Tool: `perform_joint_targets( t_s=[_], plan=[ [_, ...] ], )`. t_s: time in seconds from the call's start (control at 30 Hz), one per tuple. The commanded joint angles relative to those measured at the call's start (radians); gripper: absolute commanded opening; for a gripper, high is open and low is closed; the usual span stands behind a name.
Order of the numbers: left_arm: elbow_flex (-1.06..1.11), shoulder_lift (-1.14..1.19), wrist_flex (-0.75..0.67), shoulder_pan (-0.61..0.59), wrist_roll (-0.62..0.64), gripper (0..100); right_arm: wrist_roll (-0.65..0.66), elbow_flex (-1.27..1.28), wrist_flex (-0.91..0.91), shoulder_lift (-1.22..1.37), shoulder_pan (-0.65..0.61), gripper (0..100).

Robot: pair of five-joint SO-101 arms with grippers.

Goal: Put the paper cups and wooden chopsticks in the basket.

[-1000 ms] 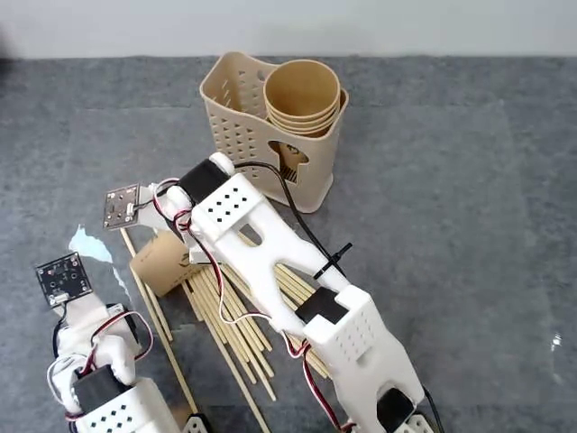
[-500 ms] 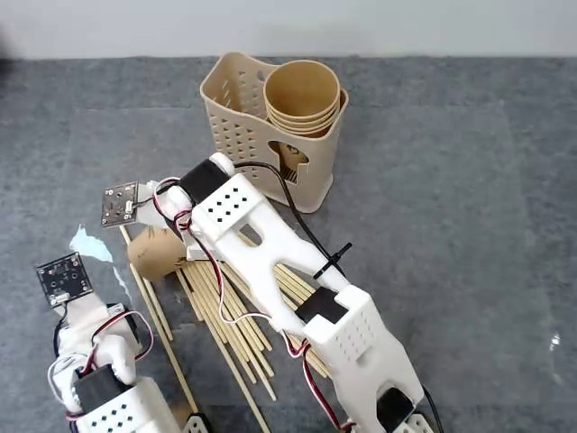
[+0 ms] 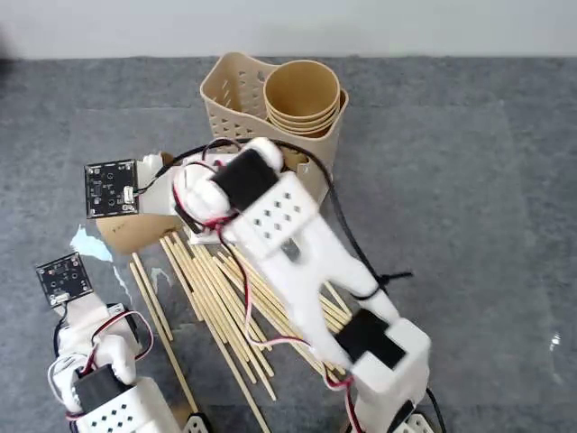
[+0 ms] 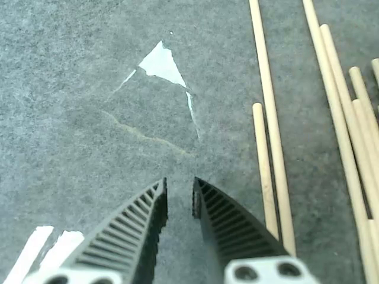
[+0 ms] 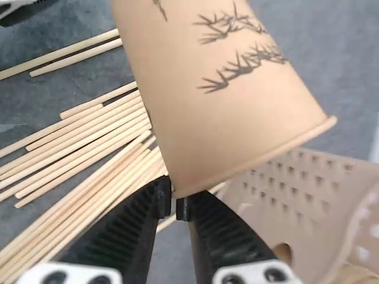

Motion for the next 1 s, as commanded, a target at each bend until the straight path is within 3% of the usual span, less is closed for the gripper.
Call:
perform_joint_targets(
  t_s=[0.0,0.47,0.97],
  plan=[
    [-0.015,-0.003,-0.005,-0.006,-0.006,8,0.061,-0.012,-0.018,-0.15,0.053,0.9],
    [-0.015,-0.003,-0.005,-0.006,-0.006,8,0.288,-0.005,-0.295,-0.297,0.492,0.8],
    [-0.015,-0.003,-0.005,-0.006,-0.006,8,0.646,-0.005,-0.329,-0.2,0.687,0.8]
  ],
)
